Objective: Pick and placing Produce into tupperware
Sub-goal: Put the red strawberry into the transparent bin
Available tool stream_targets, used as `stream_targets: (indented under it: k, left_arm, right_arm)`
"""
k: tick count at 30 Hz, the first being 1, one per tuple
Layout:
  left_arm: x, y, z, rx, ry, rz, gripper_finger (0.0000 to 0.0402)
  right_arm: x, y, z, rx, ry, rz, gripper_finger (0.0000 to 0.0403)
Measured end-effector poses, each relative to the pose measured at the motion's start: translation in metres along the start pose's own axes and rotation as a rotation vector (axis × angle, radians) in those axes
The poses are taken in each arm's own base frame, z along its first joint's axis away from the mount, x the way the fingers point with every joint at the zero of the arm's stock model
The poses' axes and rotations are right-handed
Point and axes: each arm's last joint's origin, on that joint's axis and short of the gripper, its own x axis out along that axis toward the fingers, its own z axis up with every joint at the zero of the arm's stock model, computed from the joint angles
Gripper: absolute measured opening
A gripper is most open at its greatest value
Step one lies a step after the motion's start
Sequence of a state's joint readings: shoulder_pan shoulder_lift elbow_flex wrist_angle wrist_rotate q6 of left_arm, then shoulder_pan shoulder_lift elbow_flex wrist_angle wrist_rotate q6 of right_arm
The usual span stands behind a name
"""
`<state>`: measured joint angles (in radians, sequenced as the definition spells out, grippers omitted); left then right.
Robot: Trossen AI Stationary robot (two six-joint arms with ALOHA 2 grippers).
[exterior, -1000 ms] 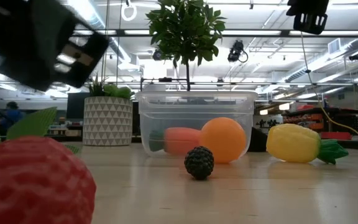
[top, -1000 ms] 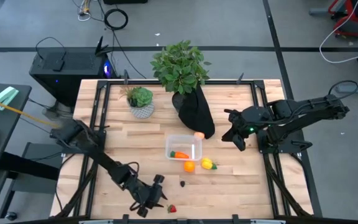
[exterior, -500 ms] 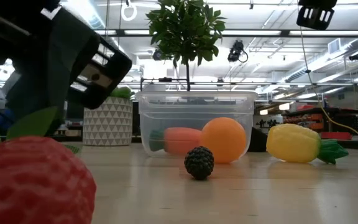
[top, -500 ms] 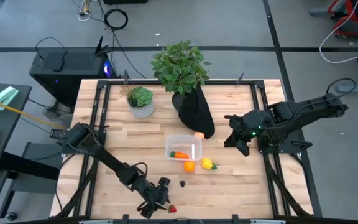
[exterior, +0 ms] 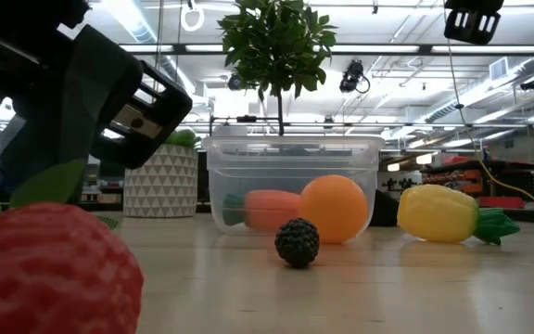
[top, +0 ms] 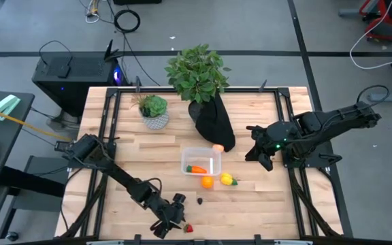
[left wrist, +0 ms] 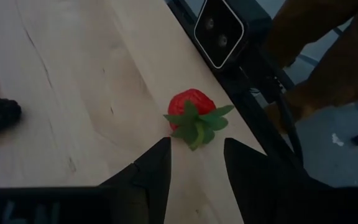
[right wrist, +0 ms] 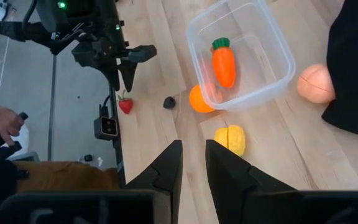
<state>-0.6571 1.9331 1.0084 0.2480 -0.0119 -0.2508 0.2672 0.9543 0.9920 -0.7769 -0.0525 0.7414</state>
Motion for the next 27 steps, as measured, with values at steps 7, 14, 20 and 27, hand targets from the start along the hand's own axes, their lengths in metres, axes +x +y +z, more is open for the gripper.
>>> stream_targets:
  k: [7, 14, 20, 27]
  left_arm:
    - [0.000, 0.001, 0.000, -0.003, 0.001, -0.008, 0.0148]
    - [0.000, 0.001, 0.000, -0.001, 0.001, -0.010, 0.0148]
    - [0.000, 0.009, 0.002, -0.006, -0.003, 0.006, 0.0149]
    - [0.000, 0.012, 0.003, -0.009, -0.005, 0.011, 0.0146]
  right_arm:
    - [0.000, 0.000, 0.000, 0.001, 0.000, 0.000, 0.0078]
    - [0.000, 0.000, 0.000, 0.015, 0.000, 0.001, 0.0078]
    - [0.000, 0.000, 0.000, 0.015, 0.000, 0.000, 0.0078]
    - [0.000, 0.000, 0.000, 0.015, 0.000, 0.000, 0.0078]
